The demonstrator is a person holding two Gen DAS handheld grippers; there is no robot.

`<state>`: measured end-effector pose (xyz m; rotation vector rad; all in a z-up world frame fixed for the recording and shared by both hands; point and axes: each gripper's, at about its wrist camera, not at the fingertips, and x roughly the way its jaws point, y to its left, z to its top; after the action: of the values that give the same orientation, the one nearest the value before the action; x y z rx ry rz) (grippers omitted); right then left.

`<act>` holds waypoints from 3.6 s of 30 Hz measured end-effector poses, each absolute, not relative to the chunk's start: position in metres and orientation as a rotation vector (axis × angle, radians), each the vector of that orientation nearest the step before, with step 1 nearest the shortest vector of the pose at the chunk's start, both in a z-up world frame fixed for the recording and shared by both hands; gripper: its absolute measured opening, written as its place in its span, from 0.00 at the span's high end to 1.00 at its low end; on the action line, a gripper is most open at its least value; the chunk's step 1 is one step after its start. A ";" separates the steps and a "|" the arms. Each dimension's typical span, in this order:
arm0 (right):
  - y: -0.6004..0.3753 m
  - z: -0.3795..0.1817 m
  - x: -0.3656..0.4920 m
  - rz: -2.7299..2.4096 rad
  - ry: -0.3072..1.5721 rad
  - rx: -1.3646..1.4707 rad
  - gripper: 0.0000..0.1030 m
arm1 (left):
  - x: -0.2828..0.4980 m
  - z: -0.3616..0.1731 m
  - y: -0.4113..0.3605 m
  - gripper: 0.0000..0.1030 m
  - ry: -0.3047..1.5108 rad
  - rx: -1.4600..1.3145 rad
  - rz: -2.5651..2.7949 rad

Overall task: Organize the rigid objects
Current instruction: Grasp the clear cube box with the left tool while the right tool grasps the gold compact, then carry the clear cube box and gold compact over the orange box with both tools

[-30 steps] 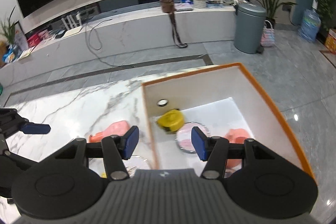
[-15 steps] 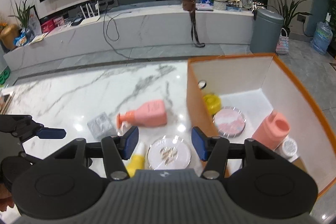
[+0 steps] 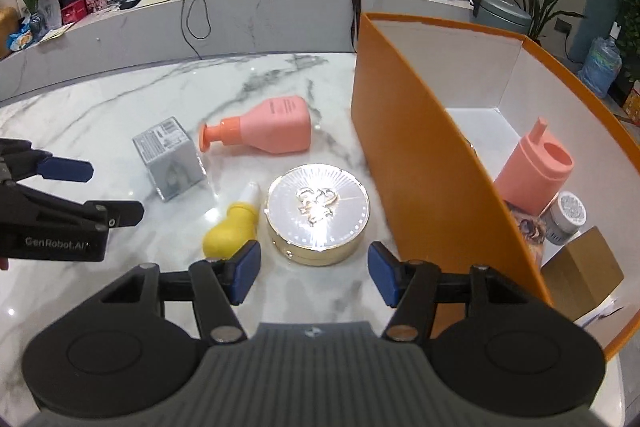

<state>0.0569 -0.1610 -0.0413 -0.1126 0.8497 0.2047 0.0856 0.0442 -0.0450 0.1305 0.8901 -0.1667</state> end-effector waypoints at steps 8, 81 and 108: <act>-0.162 -0.047 0.069 0.158 0.818 -0.036 0.42 | 0.098 -0.047 0.041 0.14 0.854 0.109 -0.179; -0.134 -0.092 0.075 0.352 0.780 -0.160 0.27 | 0.048 -0.047 0.075 0.50 0.803 0.101 -0.299; -0.158 0.013 0.071 0.323 0.545 -0.127 0.27 | 0.061 0.023 0.026 0.50 0.666 0.049 -0.320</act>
<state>0.0712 -0.1580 0.0131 -0.1270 0.5453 0.3234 0.0613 0.0259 0.0225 0.0485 0.6659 -0.3199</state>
